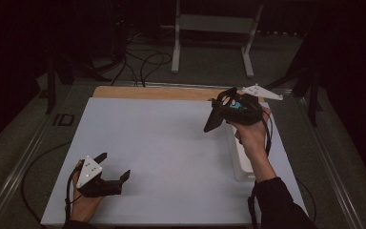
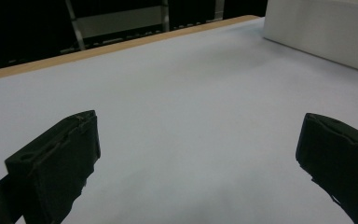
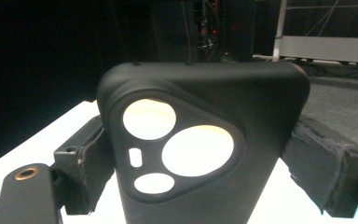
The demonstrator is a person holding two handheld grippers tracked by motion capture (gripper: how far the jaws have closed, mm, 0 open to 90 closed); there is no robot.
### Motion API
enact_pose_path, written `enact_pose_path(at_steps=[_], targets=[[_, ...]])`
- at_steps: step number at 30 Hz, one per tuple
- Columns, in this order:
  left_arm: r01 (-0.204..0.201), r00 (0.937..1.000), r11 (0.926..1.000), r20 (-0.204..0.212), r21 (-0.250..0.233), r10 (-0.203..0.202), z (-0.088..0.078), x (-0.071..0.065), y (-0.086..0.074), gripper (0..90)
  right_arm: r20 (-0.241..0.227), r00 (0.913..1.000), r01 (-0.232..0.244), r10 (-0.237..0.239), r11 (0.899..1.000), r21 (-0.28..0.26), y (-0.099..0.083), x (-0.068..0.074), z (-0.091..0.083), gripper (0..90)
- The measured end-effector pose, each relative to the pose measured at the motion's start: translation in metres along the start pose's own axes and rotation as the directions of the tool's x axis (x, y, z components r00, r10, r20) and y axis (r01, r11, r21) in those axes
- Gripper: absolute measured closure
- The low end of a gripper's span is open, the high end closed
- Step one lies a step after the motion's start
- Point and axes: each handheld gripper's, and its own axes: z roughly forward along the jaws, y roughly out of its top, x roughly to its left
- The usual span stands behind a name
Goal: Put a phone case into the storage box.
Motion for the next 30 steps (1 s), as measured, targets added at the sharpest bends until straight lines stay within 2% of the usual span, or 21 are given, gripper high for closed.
enact_pose_path(at_steps=[18,25,30], targets=[[-0.002,1.0000,1.0000,-0.004,0.001,0.002,0.000,-0.001,0.000,0.2,0.090,0.9956,-0.024,0.025,1.000,-0.021,0.014,-0.024,0.003,14.5],[-0.001,1.0000,1.0000,-0.002,0.000,0.001,0.000,-0.001,0.000,0.1,0.138,0.9897,-0.036,0.039,0.999,-0.025,0.017,-0.034,0.004,14.4],[-0.002,1.0000,1.0000,-0.002,-0.001,0.002,0.000,-0.001,0.000,0.1,0.150,0.9875,-0.046,0.049,0.999,-0.026,0.017,-0.038,0.006,14.4]])
